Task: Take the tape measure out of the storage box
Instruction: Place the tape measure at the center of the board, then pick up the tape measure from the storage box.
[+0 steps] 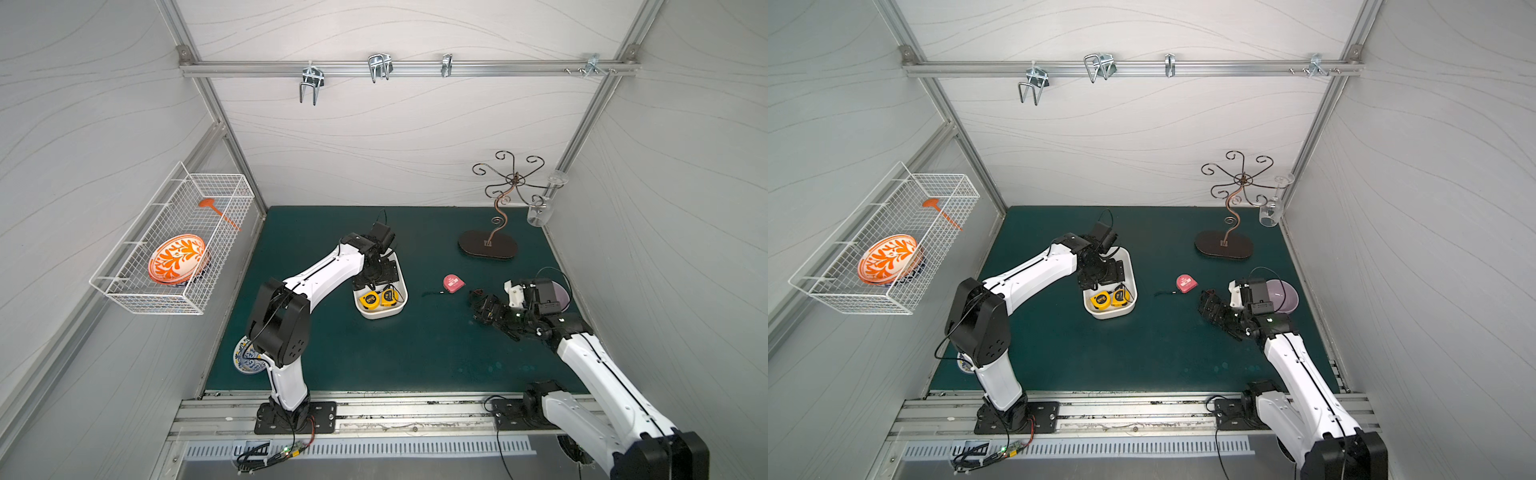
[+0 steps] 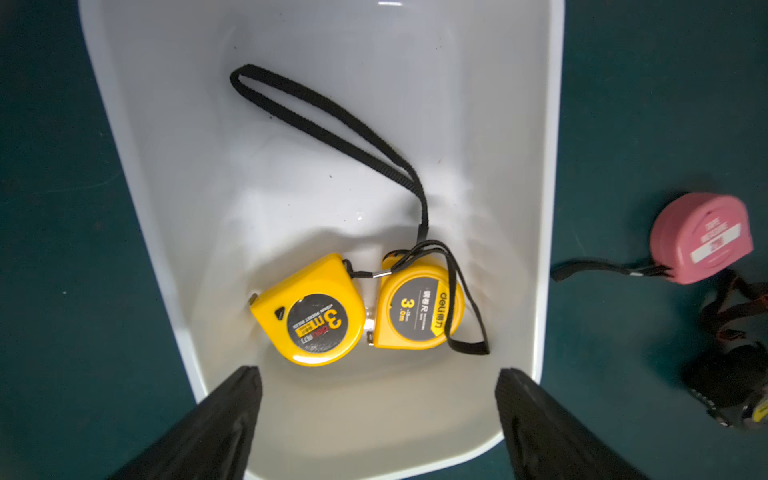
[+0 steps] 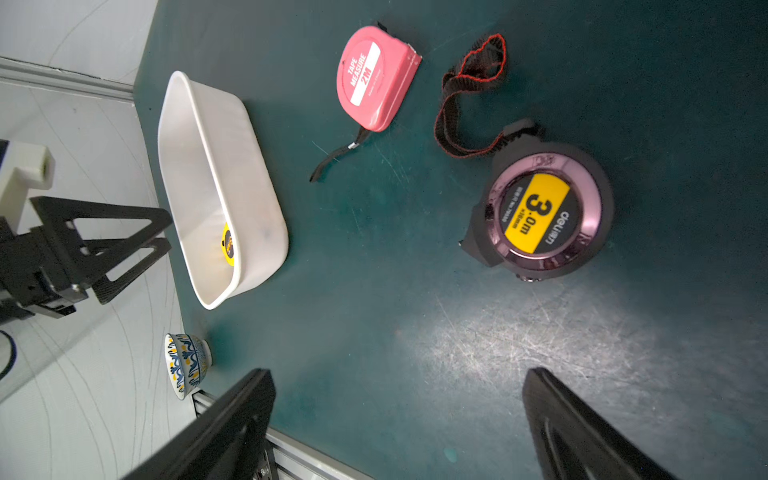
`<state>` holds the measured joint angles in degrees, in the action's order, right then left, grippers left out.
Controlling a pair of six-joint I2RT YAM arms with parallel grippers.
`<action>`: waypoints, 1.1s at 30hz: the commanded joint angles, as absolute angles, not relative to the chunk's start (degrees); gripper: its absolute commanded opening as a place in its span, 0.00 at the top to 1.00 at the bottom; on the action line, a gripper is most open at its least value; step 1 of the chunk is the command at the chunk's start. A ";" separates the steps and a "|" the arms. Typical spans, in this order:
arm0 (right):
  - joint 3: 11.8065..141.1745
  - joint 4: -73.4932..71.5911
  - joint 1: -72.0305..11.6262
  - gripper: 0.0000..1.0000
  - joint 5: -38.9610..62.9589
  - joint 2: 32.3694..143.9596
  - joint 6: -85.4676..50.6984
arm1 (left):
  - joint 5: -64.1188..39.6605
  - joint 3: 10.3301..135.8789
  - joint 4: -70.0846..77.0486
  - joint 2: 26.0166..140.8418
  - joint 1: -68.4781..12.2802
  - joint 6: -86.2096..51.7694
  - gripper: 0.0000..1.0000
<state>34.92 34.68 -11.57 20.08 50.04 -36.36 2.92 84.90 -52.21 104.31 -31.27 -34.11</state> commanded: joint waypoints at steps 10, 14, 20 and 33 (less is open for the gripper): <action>38.64 40.52 -11.90 0.01 22.19 49.28 -35.46 | 12.03 91.66 -61.10 113.10 -33.92 -17.06 0.16; 38.58 40.19 -11.92 0.01 22.46 49.48 -35.63 | 11.50 90.97 -60.86 113.47 -33.76 -13.27 0.13; 38.56 39.98 -11.86 0.01 22.84 50.23 -35.56 | 7.21 91.88 -61.64 115.29 -32.92 -6.94 0.05; 39.09 40.08 -9.53 0.01 24.88 52.25 -34.27 | 2.11 91.95 -63.44 117.87 -31.03 -0.60 0.18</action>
